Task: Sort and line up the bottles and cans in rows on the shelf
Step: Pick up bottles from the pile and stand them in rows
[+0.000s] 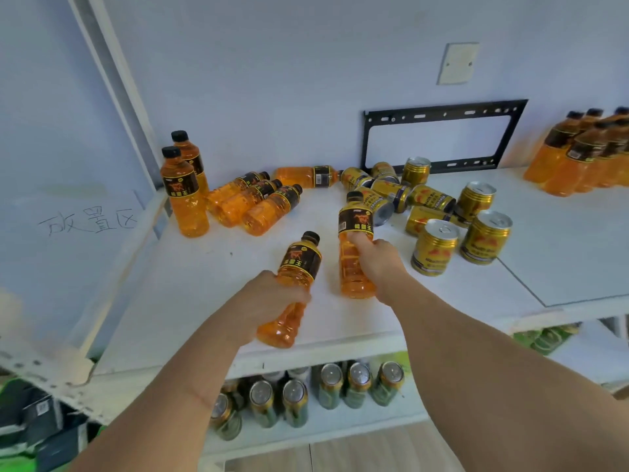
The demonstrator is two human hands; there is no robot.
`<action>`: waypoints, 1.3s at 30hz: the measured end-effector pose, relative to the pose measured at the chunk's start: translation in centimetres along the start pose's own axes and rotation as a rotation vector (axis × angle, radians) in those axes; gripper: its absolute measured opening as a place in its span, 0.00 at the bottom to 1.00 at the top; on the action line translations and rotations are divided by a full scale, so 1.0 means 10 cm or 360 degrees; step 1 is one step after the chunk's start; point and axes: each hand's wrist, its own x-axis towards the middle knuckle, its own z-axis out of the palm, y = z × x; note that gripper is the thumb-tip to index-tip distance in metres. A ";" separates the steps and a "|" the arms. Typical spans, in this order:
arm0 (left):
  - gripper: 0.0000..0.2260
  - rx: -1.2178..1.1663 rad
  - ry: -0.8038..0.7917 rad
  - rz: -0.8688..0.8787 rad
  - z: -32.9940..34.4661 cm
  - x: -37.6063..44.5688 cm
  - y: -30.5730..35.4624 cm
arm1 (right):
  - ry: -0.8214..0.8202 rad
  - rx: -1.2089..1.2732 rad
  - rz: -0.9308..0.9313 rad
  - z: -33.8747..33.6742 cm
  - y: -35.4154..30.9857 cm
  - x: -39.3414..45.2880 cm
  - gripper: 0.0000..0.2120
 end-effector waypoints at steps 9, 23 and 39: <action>0.21 -0.0367 -0.0123 0.0348 1.18 -1.05 -0.20 | -0.0043 0.0367 -0.0346 -1.34 0.35 -0.82 0.22; 0.29 -0.0377 -0.0561 0.0519 3.14 -1.04 0.76 | 0.0378 0.0315 -0.0346 -3.58 0.77 -0.79 0.18; 0.21 -0.0189 -0.0734 0.0594 4.88 0.41 2.42 | 0.0642 0.0242 -0.0293 -5.38 0.53 1.11 0.19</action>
